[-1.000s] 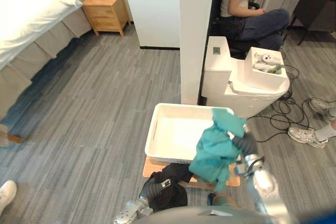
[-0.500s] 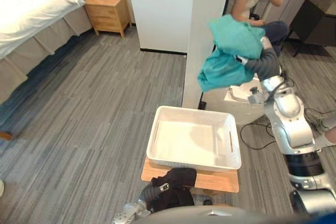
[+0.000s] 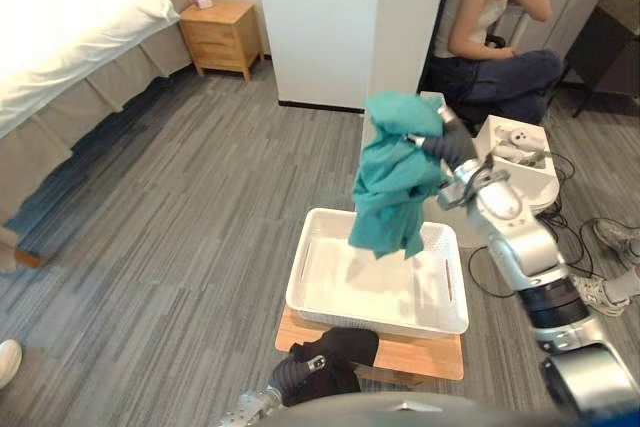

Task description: Tidy the bed and pick cloth on bed and put in laundry

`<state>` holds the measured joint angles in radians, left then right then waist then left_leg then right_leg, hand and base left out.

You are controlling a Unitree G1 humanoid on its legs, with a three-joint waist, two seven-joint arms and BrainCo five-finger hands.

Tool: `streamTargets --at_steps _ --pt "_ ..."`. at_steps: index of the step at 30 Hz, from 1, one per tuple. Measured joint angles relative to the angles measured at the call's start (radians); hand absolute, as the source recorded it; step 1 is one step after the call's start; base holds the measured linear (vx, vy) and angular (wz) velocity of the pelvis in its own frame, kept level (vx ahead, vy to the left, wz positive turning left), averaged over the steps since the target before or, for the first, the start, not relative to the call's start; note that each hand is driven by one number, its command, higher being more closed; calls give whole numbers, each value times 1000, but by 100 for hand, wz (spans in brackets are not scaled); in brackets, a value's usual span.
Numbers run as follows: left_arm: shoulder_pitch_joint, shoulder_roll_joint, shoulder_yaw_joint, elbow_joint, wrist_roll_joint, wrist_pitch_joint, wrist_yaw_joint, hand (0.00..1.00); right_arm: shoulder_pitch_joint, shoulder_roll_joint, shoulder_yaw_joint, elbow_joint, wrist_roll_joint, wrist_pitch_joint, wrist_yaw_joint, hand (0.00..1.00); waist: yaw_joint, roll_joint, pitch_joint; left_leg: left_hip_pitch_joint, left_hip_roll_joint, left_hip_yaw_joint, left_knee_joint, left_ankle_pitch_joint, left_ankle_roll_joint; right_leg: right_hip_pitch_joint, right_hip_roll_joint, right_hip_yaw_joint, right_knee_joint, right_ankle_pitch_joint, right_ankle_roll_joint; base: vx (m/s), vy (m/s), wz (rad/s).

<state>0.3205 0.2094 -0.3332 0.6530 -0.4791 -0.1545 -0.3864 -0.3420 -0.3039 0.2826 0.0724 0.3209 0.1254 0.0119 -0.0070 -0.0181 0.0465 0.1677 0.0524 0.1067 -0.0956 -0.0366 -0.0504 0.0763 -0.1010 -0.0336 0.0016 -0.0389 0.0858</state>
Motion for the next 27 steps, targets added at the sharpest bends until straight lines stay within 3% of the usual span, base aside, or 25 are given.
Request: streamTargets --at_steps 5,14,15,19,27 --pt "-7 2 4 -3 1 10 2 100 57 85 44 152 -64 -40 -57 100 4 8 13 -48 -1 -7 -5 13 2 -42 -1 -13 1 0 1 -50 -36 4" --pt "-27 -7 27 -4 39 -9 32 100 245 173 43 386 -135 -204 -138 100 -3 27 39 -77 -1 -1 -2 14 2 -55 -6 -31 -13 0 2 34 -4 4" --pt "-29 -7 27 -4 39 -9 40 100 266 182 43 413 -146 -230 -144 0 -5 28 40 -78 1 8 -1 16 -1 -55 -6 -32 -15 0 2 39 -18 1" --pt "-29 -9 28 -4 40 -10 44 100 295 188 43 467 -150 -288 -157 0 -4 30 41 -78 6 29 -1 14 -5 -55 -7 -32 -15 0 2 8 -4 0" --pt "-28 -9 31 -4 39 -51 44 100 303 187 39 525 -188 -349 -201 0 -4 34 67 -81 7 48 -6 13 -6 -68 -2 -26 -12 0 2 -37 -16 -5"
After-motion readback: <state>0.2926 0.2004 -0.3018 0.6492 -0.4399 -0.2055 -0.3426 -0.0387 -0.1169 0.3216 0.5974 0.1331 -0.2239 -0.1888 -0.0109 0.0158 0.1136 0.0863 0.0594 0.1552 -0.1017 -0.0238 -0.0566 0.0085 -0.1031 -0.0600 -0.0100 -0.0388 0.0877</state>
